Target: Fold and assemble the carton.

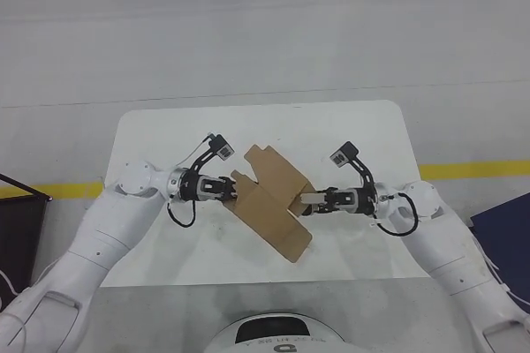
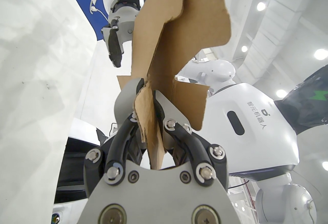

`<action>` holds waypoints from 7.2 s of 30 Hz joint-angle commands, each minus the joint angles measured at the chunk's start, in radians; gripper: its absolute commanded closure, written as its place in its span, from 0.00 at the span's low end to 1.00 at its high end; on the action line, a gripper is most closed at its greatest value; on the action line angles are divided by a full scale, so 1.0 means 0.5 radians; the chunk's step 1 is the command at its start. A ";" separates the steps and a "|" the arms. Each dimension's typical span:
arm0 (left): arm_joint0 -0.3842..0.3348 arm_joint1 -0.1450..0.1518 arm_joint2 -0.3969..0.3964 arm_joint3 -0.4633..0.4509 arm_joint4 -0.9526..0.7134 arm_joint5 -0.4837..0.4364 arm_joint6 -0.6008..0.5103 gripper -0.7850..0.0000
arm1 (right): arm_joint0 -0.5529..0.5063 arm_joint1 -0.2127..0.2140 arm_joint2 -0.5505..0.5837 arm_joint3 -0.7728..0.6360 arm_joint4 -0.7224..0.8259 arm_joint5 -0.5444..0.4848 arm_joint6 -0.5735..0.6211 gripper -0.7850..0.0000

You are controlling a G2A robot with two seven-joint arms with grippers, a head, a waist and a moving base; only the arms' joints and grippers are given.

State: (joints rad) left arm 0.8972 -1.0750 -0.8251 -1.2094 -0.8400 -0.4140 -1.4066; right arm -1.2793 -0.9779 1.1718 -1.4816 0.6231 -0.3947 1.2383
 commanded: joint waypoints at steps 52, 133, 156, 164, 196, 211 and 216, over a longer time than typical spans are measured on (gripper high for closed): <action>-0.101 -0.179 -0.062 0.463 0.136 -0.233 0.234 1.00 | -0.336 -0.066 0.275 -0.596 -0.500 -0.086 -1.319 0.04; 0.007 0.004 -0.176 0.155 0.587 -0.412 0.412 0.00 | -0.146 -0.137 0.234 -0.367 -0.442 0.143 -0.853 1.00; -0.290 -0.228 0.259 0.544 0.834 -0.505 0.844 0.00 | -0.127 -0.188 0.052 -0.463 -0.447 0.162 -0.988 1.00; -0.303 -0.276 0.243 0.662 0.752 -0.559 0.930 0.00 | -0.122 -0.193 0.020 -0.415 -0.408 0.208 -0.886 1.00; 0.022 -0.016 -0.539 0.548 0.439 -0.573 0.841 0.00 | 0.272 -0.406 -0.336 0.470 2.107 1.523 -0.261 1.00; 0.027 -0.015 -0.544 0.531 0.443 -0.560 0.840 0.00 | 0.321 -0.460 -0.345 0.597 2.459 1.731 -0.431 1.00; 0.031 -0.016 -0.543 0.521 0.438 -0.550 0.844 0.00 | 0.297 -0.468 -0.353 0.595 2.565 1.852 -0.513 1.00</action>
State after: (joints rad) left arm 0.9107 -1.0825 -1.0972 -0.9440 -0.6186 -0.6941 -0.9866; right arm -1.1278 -1.2107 0.9941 -1.1893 1.8712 0.4900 1.0087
